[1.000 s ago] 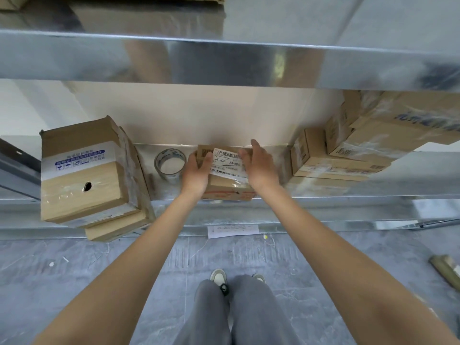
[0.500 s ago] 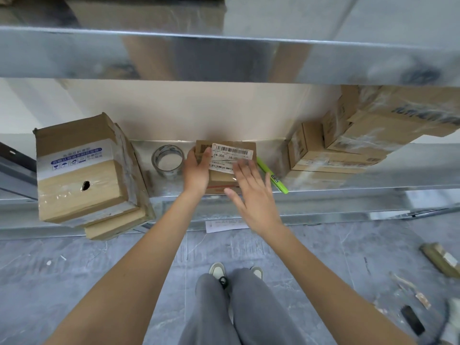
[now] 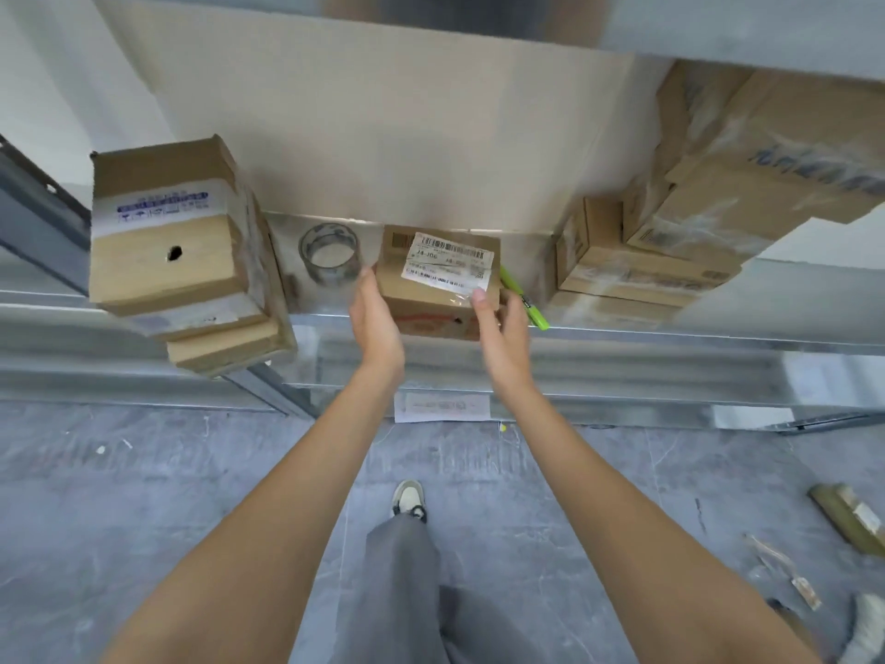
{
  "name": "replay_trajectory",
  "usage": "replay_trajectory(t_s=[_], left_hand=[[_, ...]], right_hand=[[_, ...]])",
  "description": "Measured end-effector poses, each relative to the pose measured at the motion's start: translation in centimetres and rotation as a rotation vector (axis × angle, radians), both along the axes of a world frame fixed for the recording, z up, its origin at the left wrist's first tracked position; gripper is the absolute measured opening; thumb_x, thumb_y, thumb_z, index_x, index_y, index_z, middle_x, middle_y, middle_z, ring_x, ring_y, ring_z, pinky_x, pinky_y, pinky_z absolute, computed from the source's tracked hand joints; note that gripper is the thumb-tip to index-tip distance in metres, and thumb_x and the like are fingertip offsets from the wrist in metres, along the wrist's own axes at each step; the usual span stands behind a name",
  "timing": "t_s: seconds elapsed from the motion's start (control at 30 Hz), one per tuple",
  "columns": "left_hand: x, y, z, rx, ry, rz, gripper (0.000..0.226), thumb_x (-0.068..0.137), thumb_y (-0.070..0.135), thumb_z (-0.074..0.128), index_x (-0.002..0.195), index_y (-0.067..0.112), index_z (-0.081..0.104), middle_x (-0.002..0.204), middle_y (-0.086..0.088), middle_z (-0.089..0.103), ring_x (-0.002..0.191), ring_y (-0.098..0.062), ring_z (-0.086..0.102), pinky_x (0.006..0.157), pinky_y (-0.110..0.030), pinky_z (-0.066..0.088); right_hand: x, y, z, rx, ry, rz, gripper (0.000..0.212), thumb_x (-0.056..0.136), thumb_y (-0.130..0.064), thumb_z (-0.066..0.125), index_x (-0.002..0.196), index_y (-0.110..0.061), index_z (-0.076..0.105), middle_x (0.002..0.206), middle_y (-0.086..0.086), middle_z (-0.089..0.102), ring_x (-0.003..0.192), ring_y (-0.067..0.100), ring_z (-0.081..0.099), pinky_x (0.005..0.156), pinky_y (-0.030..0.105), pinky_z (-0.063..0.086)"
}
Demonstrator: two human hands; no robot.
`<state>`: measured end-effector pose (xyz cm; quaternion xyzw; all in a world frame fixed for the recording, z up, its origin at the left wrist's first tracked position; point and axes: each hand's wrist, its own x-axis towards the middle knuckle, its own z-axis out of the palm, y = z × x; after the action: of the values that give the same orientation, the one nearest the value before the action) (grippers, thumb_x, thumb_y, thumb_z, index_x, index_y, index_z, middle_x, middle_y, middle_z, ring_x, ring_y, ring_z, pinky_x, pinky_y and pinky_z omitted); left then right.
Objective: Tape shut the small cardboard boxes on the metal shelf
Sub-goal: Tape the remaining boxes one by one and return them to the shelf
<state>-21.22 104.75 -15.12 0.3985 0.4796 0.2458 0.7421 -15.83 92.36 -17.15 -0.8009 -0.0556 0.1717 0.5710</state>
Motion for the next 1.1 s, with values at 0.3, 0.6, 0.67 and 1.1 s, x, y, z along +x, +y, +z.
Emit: replay_trajectory(t_s=[0.3, 0.6, 0.67, 1.1], left_hand=[[-5.3, -9.3, 4.1, 0.206, 0.022, 0.002, 0.028, 0.101, 0.042, 0.038, 0.117, 0.024, 0.053, 0.103, 0.011, 0.06, 0.096, -0.008, 0.056, 0.082, -0.027, 0.044], [-5.5, -13.2, 15.1, 0.482, -0.124, 0.041, 0.027, 0.1, 0.04, 0.037, 0.098, 0.017, 0.053, 0.095, -0.001, 0.062, 0.09, -0.02, 0.058, 0.077, -0.033, 0.045], [-5.2, -13.7, 18.1, 0.544, -0.166, 0.063, 0.032, 0.1, 0.043, 0.035, 0.096, 0.017, 0.053, 0.095, -0.002, 0.064, 0.088, -0.02, 0.059, 0.072, -0.032, 0.045], [-4.3, -10.9, 33.1, 0.68, -0.505, 0.033, 0.034, 0.099, 0.035, 0.031, 0.103, 0.019, 0.062, 0.11, -0.006, 0.063, 0.101, -0.02, 0.059, 0.081, -0.033, 0.051]], right_hand=[[-5.8, -6.6, 3.3, 0.151, -0.129, -0.103, 0.058, 0.088, -0.062, 0.052, 0.135, -0.029, 0.04, 0.134, -0.005, 0.05, 0.119, 0.007, 0.048, 0.099, 0.023, 0.036], [-6.3, -11.2, 14.4, 0.18, -0.414, -0.167, 0.064, 0.081, -0.077, 0.045, 0.124, -0.031, 0.041, 0.12, -0.008, 0.04, 0.111, 0.011, 0.045, 0.097, 0.035, 0.044], [-6.1, -11.2, 18.0, 0.208, -0.493, -0.187, 0.061, 0.078, -0.078, 0.043, 0.119, -0.033, 0.041, 0.116, -0.009, 0.039, 0.11, 0.012, 0.044, 0.091, 0.033, 0.043], [-3.3, -8.7, 34.2, 0.397, -0.695, -0.184, 0.068, 0.083, -0.074, 0.043, 0.125, -0.021, 0.045, 0.118, -0.004, 0.045, 0.109, 0.014, 0.046, 0.09, 0.032, 0.043]])
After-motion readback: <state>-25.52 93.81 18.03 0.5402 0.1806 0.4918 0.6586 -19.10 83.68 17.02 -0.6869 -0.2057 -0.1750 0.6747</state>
